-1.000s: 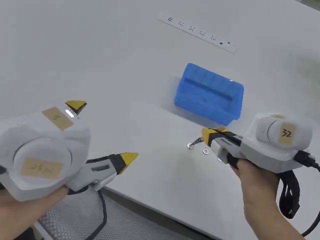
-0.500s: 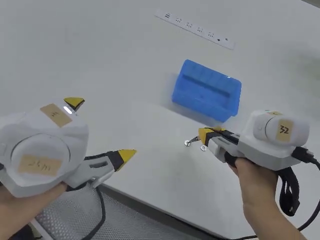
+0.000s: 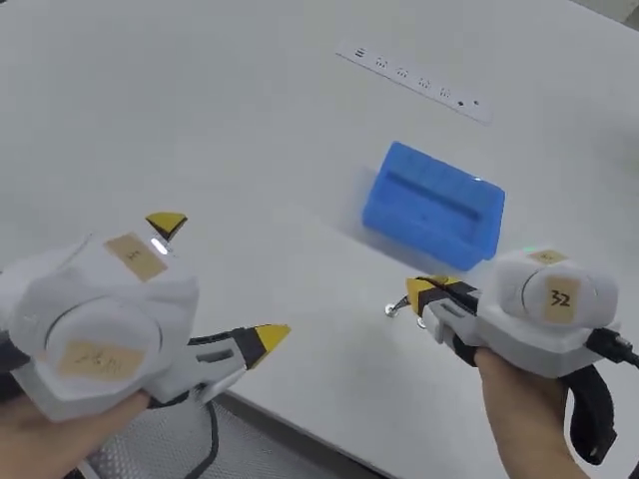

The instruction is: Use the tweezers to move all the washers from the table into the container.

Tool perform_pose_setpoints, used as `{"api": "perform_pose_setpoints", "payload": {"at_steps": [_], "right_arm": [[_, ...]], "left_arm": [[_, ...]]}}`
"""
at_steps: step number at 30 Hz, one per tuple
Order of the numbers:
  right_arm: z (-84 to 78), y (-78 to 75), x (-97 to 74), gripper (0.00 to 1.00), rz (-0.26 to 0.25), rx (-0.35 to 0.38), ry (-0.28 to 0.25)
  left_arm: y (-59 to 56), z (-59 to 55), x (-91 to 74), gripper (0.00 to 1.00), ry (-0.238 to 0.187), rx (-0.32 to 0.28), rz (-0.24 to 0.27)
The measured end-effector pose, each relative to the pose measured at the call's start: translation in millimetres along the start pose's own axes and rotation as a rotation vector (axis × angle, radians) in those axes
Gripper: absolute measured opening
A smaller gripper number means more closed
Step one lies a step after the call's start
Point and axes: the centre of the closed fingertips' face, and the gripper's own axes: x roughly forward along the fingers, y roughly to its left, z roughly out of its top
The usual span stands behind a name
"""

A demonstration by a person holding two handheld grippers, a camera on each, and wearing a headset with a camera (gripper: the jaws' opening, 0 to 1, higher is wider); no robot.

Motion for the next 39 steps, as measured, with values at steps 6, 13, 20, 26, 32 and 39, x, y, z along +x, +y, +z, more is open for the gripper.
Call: {"api": "perform_pose_setpoints", "payload": {"at_steps": [6,13,20,26,32,39], "right_arm": [[-0.1,-1.4,0.0,0.00,0.002,-0.002,0.014],[2.3,-6.7,-4.7,0.00,0.018,0.053,0.012],[30.1,-7.4,-13.3,0.00,0.029,0.049,-0.037],[66.8,-19.4,-15.0,0.00,0.010,0.081,-0.136],[101.0,-34.3,-7.4,0.00,-0.011,0.080,-0.194],[115.5,-54.1,23.2,0.00,-0.064,0.055,-0.198]], "left_arm": [[-1.9,1.1,0.2,0.97,-0.026,-0.061,-0.015],[-0.4,6.6,-1.7,0.99,-0.052,-0.052,-0.010],[2.1,7.7,-3.5,0.99,-0.050,-0.030,0.015],[4.1,4.7,-4.1,0.99,-0.028,-0.031,0.029],[3.1,0.0,-2.4,0.99,0.009,-0.031,0.027],[0.2,-1.6,-0.8,0.99,0.016,-0.035,0.027]]}}
